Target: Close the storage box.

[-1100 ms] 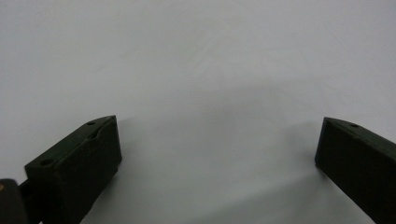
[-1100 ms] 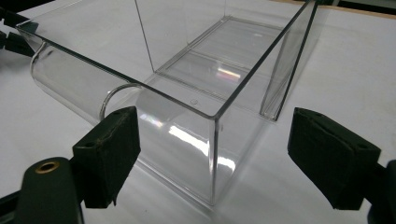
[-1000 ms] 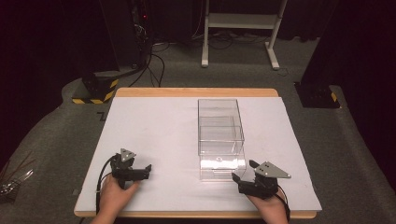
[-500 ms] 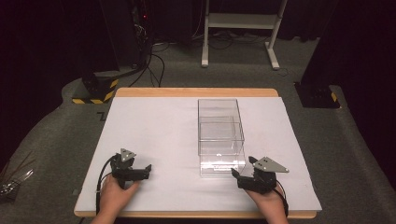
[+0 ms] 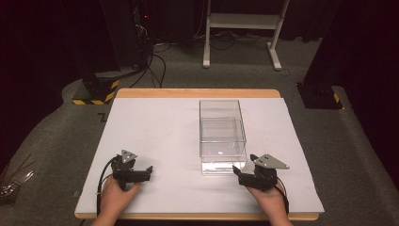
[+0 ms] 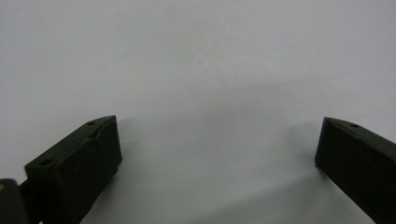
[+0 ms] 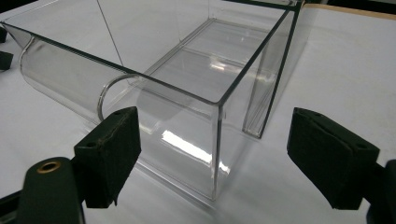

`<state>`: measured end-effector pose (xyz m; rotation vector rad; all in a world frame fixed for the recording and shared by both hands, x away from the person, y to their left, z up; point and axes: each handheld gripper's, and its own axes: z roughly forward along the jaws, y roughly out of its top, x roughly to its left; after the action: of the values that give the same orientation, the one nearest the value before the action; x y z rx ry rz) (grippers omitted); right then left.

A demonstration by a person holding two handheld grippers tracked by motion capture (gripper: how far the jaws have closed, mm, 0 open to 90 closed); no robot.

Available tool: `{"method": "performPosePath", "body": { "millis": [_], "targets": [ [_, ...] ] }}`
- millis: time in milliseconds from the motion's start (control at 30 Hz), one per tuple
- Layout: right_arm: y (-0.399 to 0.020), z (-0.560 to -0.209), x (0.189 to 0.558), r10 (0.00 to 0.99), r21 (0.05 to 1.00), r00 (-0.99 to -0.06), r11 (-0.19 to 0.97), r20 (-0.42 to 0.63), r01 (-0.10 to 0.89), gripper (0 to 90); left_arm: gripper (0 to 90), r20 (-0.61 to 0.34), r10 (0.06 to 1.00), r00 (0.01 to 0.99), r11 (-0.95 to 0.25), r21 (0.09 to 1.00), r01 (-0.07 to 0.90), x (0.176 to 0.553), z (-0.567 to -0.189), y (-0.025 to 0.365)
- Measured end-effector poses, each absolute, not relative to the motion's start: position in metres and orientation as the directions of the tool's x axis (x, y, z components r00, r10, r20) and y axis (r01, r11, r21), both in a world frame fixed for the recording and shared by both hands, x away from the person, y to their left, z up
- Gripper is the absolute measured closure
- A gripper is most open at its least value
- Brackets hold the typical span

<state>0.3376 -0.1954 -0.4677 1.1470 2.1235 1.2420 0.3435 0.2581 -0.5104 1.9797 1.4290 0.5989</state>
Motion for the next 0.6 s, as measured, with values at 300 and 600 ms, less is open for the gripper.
{"method": "performPosePath", "body": {
  "millis": [300, 600],
  "targets": [
    [-0.194, -0.466, 0.347, 0.829, 0.857, -0.558, 0.261, 0.036, 0.444, 17.7, 0.5, 0.006, 0.950, 0.313, -0.225, 0.707, 0.670, 0.343, -0.510, 0.258],
    [-0.193, -0.467, 0.356, 0.838, 0.860, -0.544, 0.246, 0.044, 0.448, 17.7, 0.6, 0.006, 0.950, 0.313, -0.225, 0.707, 0.670, 0.343, -0.510, 0.258]
  ]
}}
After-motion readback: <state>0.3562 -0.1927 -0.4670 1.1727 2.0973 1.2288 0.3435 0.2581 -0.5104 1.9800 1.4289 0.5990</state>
